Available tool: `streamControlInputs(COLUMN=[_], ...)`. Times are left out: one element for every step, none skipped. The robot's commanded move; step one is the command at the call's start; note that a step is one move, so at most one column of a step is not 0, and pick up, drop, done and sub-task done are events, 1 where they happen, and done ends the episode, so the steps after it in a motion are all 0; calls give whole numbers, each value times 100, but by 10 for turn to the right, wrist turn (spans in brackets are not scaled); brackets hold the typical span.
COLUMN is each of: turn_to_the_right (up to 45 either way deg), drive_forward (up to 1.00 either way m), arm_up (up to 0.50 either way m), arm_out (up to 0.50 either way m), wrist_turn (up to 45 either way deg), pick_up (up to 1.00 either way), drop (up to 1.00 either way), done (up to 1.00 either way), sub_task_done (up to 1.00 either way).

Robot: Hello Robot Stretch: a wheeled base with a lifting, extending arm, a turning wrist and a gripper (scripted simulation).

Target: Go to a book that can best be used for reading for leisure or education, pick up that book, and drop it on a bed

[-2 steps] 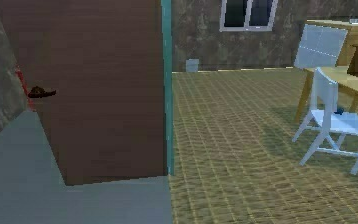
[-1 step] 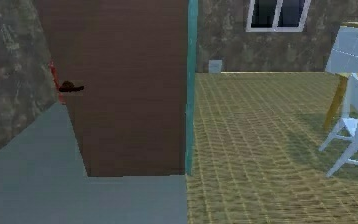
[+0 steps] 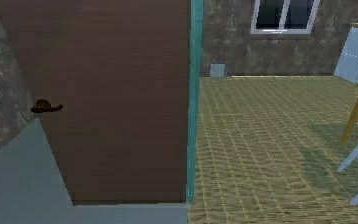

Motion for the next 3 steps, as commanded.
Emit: streamControlInputs(turn_to_the_right=[450,390,0], drive_forward=[0,0,35], arm_up=[0,0,0], arm_out=[0,0,0], wrist_turn=[0,0,0], pick_up=[0,0,0], drop=[0,0,0], done=[0,0,0], sub_task_done=[0,0,0])
